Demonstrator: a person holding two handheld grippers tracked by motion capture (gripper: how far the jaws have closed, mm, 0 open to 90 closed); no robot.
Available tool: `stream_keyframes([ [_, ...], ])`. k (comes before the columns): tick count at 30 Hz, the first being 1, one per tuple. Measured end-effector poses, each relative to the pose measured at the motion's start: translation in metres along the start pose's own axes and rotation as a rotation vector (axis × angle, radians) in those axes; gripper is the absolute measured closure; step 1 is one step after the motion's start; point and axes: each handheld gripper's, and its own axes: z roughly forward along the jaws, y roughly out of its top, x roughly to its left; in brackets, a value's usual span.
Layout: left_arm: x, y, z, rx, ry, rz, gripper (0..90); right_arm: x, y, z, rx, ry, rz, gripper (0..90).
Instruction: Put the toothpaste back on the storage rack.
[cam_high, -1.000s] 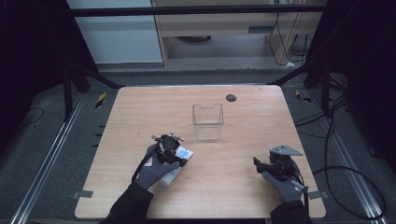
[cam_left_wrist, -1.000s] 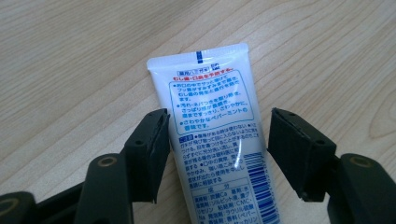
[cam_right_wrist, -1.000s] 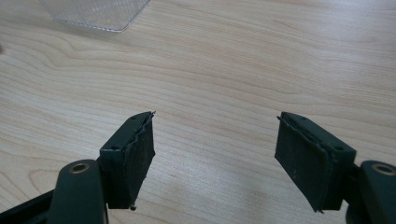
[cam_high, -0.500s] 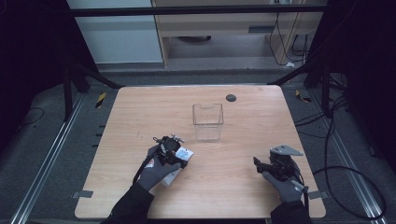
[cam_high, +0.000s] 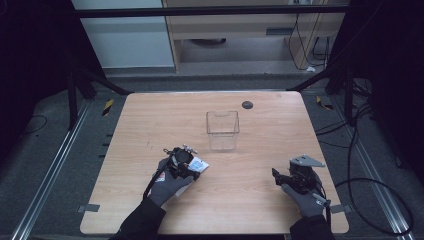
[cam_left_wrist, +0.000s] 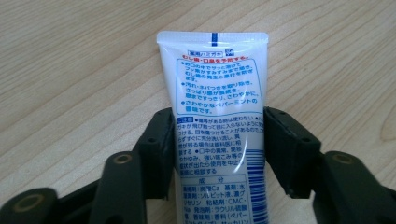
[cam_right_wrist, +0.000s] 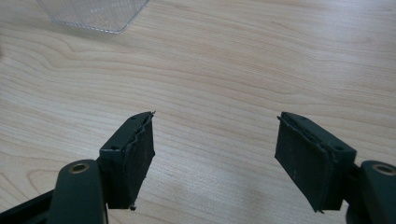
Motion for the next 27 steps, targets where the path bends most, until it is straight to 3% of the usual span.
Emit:
stream_keyframes([
  [6,0.0,-0.001,-0.009,-0.006,-0.019,0.006,65.1,0.0,0.0,0.0,0.004,0.0,0.006,27.9],
  [14,0.001,-0.007,-0.022,-0.026,-0.037,0.006,71.4,-0.002,-0.001,-0.001,0.001,-0.006,0.0,28.0],
  [27,0.011,-0.01,-0.077,-0.237,-0.022,-0.034,72.2,-0.002,-0.001,-0.002,0.003,0.0,0.004,28.3],
])
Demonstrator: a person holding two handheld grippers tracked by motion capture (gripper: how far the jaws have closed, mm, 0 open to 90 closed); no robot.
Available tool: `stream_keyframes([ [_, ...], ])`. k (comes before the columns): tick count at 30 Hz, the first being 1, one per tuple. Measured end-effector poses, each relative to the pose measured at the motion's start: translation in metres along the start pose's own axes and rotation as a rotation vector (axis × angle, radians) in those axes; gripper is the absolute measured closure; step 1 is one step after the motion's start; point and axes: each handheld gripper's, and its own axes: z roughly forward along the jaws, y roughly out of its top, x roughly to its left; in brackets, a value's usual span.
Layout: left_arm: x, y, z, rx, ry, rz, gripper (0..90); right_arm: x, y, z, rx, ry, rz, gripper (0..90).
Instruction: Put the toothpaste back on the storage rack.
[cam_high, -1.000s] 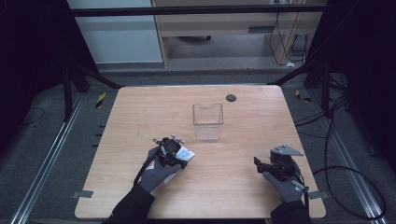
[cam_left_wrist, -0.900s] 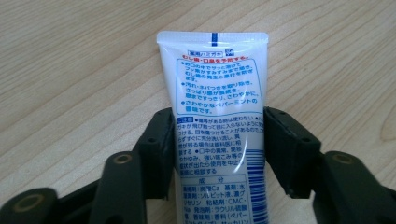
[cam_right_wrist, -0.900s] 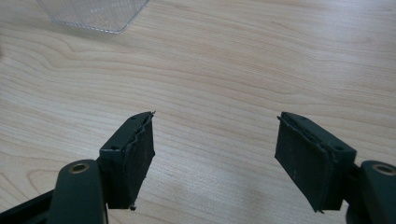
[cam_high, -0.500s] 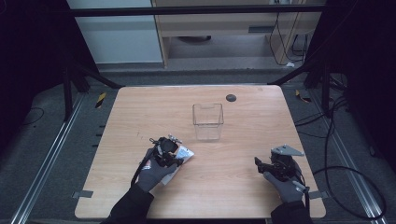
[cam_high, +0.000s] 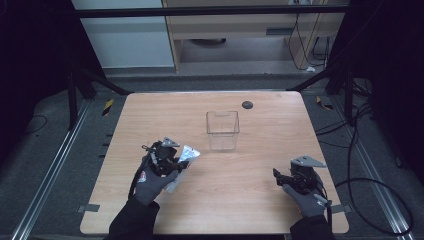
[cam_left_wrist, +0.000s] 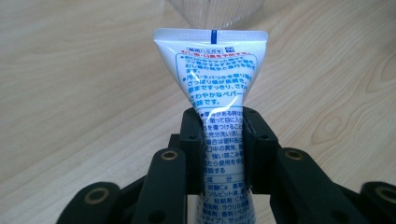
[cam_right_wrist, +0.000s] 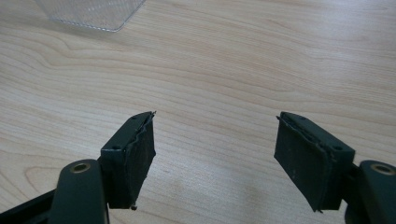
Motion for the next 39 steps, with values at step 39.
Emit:
stream_keyframes([
  [39,-0.004,0.081,-0.018,-0.423,0.11,-0.051,72.1,0.004,-0.001,0.003,-0.008,-0.009,-0.023,27.8],
])
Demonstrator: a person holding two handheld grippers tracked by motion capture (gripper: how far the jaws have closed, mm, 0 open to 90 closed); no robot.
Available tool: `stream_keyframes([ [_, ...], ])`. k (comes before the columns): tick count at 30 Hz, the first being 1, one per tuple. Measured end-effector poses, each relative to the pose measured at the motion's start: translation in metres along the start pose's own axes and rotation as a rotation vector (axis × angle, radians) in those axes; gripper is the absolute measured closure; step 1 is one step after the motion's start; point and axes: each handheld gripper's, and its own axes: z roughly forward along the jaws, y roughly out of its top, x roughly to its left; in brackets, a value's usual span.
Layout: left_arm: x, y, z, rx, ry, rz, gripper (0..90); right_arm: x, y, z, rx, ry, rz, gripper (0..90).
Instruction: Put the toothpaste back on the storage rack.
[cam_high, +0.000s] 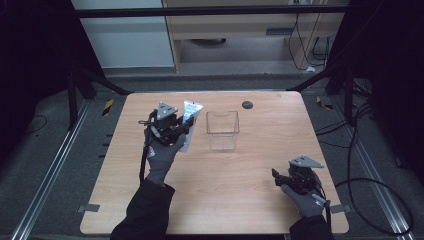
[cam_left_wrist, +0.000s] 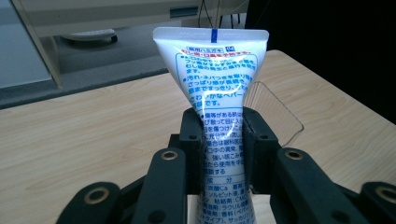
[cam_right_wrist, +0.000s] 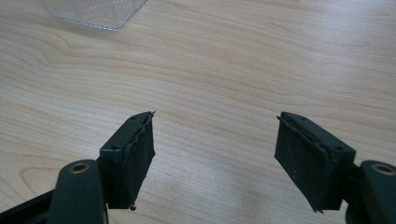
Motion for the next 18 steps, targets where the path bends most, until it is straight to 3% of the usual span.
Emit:
stream_keyframes([
  [18,-0.006,0.021,0.031,-0.062,-0.009,-0.022,72.1,-0.001,-0.001,0.002,-0.003,-0.004,-0.004,27.5],
])
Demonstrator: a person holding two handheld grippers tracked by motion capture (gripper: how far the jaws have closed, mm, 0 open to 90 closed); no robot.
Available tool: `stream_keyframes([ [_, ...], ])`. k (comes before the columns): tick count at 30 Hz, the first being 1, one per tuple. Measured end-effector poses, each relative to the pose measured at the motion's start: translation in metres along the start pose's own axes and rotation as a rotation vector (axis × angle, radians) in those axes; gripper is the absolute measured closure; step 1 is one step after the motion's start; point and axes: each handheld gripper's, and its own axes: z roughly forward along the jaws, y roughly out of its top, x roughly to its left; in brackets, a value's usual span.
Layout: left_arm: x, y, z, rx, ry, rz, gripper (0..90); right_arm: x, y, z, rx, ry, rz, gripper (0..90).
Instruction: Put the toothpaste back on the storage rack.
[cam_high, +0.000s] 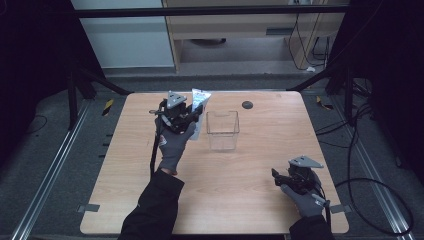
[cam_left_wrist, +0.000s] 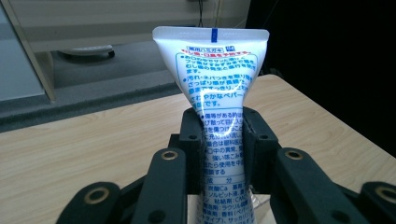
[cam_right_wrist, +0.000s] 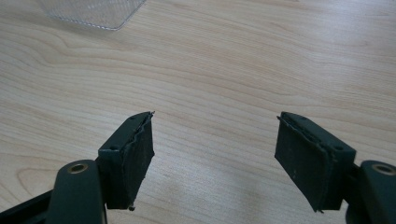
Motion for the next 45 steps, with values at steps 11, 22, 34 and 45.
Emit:
stream_keyframes([
  [11,-0.018,0.012,0.024,-0.017,-0.019,0.02,72.1,-0.001,0.0,-0.001,-0.007,0.0,0.006,27.5],
  [22,-0.03,0.018,0.048,-0.019,-0.039,0.02,72.1,-0.001,0.001,-0.001,-0.013,0.001,0.007,27.5],
  [34,-0.036,0.013,0.074,-0.03,-0.036,0.014,72.1,-0.001,0.0,-0.001,-0.011,-0.001,0.008,27.5],
  [45,-0.041,0.001,0.098,-0.025,-0.023,0.014,72.1,-0.001,0.0,-0.001,-0.012,0.001,0.011,27.5],
])
